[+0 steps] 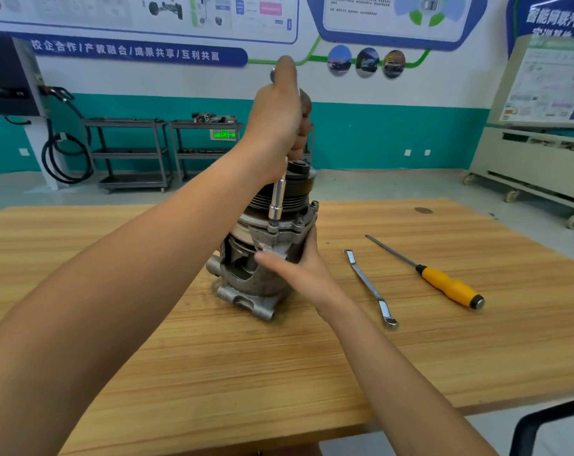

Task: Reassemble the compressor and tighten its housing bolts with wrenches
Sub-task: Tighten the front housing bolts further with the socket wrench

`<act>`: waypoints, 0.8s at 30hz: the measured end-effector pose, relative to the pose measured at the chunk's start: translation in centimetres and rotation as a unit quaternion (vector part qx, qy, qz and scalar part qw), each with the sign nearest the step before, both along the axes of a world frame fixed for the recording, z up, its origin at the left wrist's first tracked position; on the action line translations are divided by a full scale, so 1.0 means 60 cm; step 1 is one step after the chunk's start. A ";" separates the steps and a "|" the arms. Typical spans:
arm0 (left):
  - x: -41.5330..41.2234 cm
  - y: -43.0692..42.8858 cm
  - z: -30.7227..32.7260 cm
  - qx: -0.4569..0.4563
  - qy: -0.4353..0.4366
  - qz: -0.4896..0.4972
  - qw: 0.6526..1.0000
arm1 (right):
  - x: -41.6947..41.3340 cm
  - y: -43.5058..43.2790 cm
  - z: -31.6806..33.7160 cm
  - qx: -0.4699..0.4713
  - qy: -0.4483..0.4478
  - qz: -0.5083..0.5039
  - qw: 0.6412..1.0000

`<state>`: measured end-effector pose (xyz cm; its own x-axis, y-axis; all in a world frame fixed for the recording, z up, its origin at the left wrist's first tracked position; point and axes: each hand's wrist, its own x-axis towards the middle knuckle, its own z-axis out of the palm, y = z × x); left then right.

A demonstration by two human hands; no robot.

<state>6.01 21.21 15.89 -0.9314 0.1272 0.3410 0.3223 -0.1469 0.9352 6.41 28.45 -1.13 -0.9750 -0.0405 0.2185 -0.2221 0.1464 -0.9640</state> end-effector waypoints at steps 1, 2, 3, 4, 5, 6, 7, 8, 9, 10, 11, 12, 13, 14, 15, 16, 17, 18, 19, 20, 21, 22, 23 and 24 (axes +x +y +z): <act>-0.002 -0.006 0.000 0.012 0.000 0.008 1.000 | 0.002 -0.005 -0.005 0.013 0.022 0.000 1.000; -0.005 -0.012 0.000 0.023 0.001 0.018 1.000 | 0.002 -0.012 -0.010 0.023 0.041 -0.005 0.999; -0.008 -0.021 0.000 0.034 0.003 0.029 0.999 | 0.002 -0.020 -0.014 0.031 0.051 -0.013 0.998; -0.011 -0.030 0.000 0.044 0.002 0.039 0.998 | 0.001 -0.029 -0.016 0.041 0.056 -0.024 0.997; -0.015 -0.040 0.001 0.055 -0.003 0.046 0.997 | -0.001 -0.038 -0.016 0.049 0.058 -0.038 0.996; -0.019 -0.051 0.002 0.068 -0.010 0.049 0.996 | -0.005 -0.045 -0.014 0.054 0.061 -0.050 0.995; -0.022 -0.060 0.003 0.082 -0.017 0.046 0.995 | -0.008 -0.051 -0.012 0.053 0.063 -0.056 0.995; -0.025 -0.065 0.003 0.093 -0.021 0.038 0.995 | -0.013 -0.052 -0.009 0.048 0.065 -0.059 0.995; -0.026 -0.067 0.003 0.096 -0.021 0.027 0.995 | -0.016 -0.050 -0.006 0.042 0.064 -0.060 0.995; -0.027 -0.064 0.002 0.088 -0.016 0.013 0.996 | -0.019 -0.045 -0.004 0.037 0.062 -0.060 0.996; -0.028 -0.057 0.001 0.075 -0.011 -0.003 0.997 | -0.021 -0.039 -0.003 0.037 0.059 -0.059 0.996; -0.029 -0.049 0.000 0.060 -0.009 -0.019 0.998 | -0.022 -0.033 -0.004 0.040 0.059 -0.055 0.996; -0.030 -0.043 0.001 0.045 -0.009 -0.032 0.998 | -0.021 -0.026 -0.004 0.045 0.058 -0.046 0.996; -0.032 -0.039 0.002 0.034 -0.012 -0.042 0.998 | -0.019 -0.020 -0.003 0.048 0.055 -0.034 0.997; -0.034 -0.040 0.004 0.030 -0.018 -0.050 0.998 | -0.015 -0.014 0.001 0.054 0.046 -0.018 0.997; -0.037 -0.044 0.006 0.033 -0.025 -0.057 0.997 | -0.012 -0.008 0.006 0.065 0.038 0.000 0.997; -0.040 -0.050 0.006 0.041 -0.030 -0.066 0.997 | -0.009 -0.001 0.012 0.078 0.031 0.013 0.996; -0.043 -0.056 0.005 0.050 -0.030 -0.076 0.995 | -0.008 0.003 0.019 0.085 0.032 0.016 0.996; -0.046 -0.062 0.004 0.058 -0.025 -0.089 0.994 | -0.005 0.006 0.030 0.089 0.038 -0.007 0.995; -0.050 -0.067 0.002 0.064 -0.019 -0.108 0.992 | -0.001 0.009 0.042 0.093 0.058 -0.065 0.992; -0.053 -0.071 0.000 0.067 -0.016 -0.135 0.988 | 0.004 0.010 0.058 0.090 0.097 -0.139 0.981; -0.056 -0.076 -0.001 0.067 -0.016 -0.169 0.983 | 0.009 0.012 0.075 0.076 0.160 -0.200 0.964; -0.060 -0.081 -0.002 0.063 -0.018 -0.208 0.976 | 0.014 0.013 0.096 0.065 0.228 -0.231 0.944; -0.064 -0.085 -0.002 0.056 -0.021 -0.245 0.968 | 0.016 0.016 0.119 0.062 0.267 -0.225 0.935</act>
